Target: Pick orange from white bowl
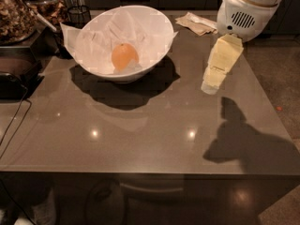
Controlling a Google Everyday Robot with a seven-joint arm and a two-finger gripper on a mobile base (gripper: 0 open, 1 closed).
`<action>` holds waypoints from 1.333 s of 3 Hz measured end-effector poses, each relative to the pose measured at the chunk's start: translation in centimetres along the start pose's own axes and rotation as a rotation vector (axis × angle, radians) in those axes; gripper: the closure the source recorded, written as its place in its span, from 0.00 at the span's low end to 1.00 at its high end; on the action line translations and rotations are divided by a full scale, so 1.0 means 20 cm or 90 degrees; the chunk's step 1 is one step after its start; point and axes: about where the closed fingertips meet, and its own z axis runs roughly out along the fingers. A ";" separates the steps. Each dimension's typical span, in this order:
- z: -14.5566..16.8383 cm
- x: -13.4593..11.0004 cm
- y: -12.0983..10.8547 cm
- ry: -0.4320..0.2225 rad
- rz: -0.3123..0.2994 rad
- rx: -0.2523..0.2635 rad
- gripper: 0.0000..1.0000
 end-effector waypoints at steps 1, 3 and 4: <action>-0.01 -0.04 -0.06 -0.012 0.064 0.007 0.00; -0.06 -0.28 -0.25 -0.065 0.168 0.025 0.00; -0.05 -0.44 -0.26 -0.093 0.140 0.022 0.00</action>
Offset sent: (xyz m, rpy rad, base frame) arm 0.0461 0.0002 0.0305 0.0930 0.0444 -0.3847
